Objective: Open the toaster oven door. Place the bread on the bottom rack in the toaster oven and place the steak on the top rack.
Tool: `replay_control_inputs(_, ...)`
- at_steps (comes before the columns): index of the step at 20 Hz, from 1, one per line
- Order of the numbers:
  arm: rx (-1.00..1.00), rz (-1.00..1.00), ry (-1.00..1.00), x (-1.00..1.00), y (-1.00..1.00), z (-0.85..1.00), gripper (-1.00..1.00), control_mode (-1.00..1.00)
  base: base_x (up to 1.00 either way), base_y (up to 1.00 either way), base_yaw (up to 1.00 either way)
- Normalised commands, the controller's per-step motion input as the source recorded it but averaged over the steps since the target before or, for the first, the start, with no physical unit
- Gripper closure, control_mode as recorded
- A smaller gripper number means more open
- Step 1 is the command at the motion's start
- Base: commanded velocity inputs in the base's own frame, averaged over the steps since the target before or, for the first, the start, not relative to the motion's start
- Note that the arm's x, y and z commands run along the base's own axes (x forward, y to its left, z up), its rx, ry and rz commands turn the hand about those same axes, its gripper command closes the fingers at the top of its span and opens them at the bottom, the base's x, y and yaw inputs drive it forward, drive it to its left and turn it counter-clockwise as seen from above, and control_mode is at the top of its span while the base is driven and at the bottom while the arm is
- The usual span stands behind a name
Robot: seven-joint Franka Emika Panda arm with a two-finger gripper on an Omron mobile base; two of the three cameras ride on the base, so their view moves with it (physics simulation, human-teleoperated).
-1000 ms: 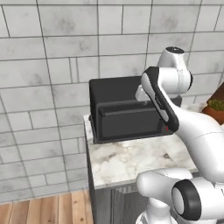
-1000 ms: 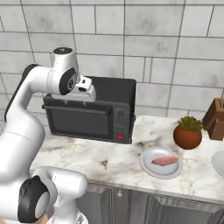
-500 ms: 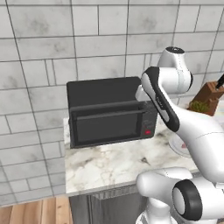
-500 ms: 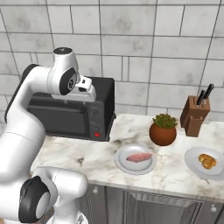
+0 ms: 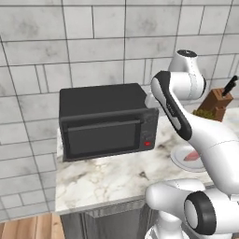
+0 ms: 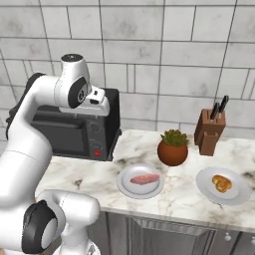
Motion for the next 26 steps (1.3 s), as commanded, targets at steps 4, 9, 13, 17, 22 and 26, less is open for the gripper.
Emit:
replay_control_inputs(4, 0.0, 0.0, 0.0, 0.0, 0.0, 0.0, -1.0, 1.0, 0.39, -0.57, -0.05)
replay_control_inputs(9, 0.0, 0.0, 0.0, 0.0, 0.0, 0.0, -1.0, 1.0, 0.39, -0.58, -0.06)
replay_control_inputs(13, 0.0, 0.0, 0.0, 0.0, 0.0, 0.0, -1.0, 1.0, 0.42, -0.59, -0.05)
replay_control_inputs(17, 0.0, 0.0, 0.0, 0.0, 0.0, 0.0, -1.0, 1.0, 0.43, -0.68, -0.06)
replay_control_inputs(22, 0.0, 0.0, 0.0, 0.0, 0.0, 0.0, -1.0, 1.0, 0.37, -0.51, -0.05)
replay_control_inputs(26, 0.0, 0.0, 0.0, 0.0, 0.0, 0.0, -1.0, 1.0, 0.09, -0.06, -0.01)
